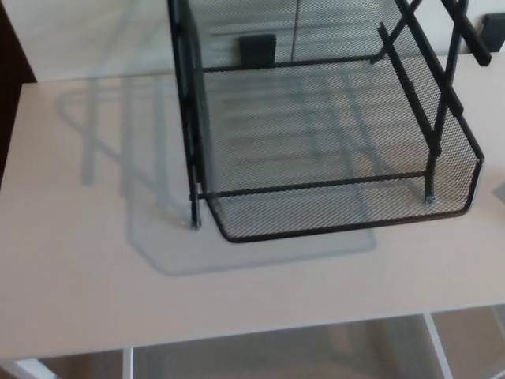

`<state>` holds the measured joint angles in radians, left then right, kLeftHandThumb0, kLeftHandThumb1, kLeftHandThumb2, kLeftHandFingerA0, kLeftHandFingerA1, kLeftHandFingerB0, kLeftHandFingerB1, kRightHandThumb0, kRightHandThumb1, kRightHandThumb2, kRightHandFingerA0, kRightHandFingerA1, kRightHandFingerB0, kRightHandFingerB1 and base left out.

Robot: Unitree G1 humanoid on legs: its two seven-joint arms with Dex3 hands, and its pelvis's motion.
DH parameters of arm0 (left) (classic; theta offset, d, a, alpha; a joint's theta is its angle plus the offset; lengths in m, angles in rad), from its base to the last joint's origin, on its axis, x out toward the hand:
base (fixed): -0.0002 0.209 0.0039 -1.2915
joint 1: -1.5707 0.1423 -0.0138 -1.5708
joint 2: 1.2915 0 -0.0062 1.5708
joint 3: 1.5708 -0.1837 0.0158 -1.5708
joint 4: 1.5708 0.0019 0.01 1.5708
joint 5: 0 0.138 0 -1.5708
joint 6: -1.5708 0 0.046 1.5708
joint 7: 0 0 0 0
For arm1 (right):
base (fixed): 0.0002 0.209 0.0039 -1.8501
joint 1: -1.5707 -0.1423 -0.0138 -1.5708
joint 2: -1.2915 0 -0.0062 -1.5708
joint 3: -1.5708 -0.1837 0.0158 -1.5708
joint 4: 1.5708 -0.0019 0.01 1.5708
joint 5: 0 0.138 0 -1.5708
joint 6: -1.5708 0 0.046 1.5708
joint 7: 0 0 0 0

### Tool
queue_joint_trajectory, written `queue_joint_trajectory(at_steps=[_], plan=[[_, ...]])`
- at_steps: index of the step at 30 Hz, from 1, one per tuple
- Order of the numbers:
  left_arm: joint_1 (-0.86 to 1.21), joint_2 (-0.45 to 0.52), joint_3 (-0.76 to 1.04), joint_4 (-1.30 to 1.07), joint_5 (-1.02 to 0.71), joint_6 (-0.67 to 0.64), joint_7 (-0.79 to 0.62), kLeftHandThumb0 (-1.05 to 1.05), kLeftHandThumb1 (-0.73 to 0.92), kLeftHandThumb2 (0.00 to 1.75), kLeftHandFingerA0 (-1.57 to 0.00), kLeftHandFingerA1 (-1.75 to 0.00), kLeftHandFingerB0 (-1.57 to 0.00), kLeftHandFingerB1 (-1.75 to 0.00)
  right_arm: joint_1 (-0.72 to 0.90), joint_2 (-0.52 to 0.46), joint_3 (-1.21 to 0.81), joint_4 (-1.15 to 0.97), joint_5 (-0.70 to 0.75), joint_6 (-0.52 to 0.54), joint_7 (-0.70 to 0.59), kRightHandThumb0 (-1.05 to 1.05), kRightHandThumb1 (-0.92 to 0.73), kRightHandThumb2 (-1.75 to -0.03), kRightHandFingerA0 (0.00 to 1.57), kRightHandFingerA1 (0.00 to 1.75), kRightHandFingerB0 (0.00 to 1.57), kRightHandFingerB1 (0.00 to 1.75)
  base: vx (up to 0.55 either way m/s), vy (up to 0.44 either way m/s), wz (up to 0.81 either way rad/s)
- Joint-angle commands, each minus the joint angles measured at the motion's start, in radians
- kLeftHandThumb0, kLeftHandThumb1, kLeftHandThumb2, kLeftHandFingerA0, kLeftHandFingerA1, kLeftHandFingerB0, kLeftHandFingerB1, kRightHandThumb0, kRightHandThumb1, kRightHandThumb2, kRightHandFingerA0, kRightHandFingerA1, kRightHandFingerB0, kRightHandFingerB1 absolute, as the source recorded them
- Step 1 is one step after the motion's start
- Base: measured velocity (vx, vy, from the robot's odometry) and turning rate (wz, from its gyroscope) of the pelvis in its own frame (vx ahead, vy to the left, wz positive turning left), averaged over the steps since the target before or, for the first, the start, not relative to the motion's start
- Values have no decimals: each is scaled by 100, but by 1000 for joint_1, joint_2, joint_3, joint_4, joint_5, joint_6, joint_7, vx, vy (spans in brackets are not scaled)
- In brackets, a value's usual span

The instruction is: The robot walks towards a desk on which a file tray is kept in the middle and a cube is kept to its right. The robot lifts the cube using its right hand and places it on the file tray.

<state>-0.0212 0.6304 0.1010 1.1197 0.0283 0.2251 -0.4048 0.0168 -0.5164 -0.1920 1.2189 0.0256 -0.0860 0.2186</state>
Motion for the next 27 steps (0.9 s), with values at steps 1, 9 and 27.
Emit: queue_joint_trajectory(at_steps=[1, 9, 27], plan=[[6, -4, 6, 8, 0, -15, 22, -89, 79, 65, -16, -74, -25, -66, -19, -45, -8, 8, 9, 15, 48, -88, -39, -81, 0, 41, 6, 53, 57, -212, -28], [15, -3, 12, -5, -5, -19, 14, -89, 79, 64, -14, -74, -25, -66, -36, -45, -17, 11, 8, 42, 41, -81, -51, -57, 0, 33, 7, 49, 20, -104, 2], [14, -3, 20, -3, -13, -20, 13, -89, 79, 64, -12, -78, -25, -67, -58, -49, 15, 31, -16, 8, 5, -85, -55, -57, 0, 50, 6, 53, 9, 104, 1]])
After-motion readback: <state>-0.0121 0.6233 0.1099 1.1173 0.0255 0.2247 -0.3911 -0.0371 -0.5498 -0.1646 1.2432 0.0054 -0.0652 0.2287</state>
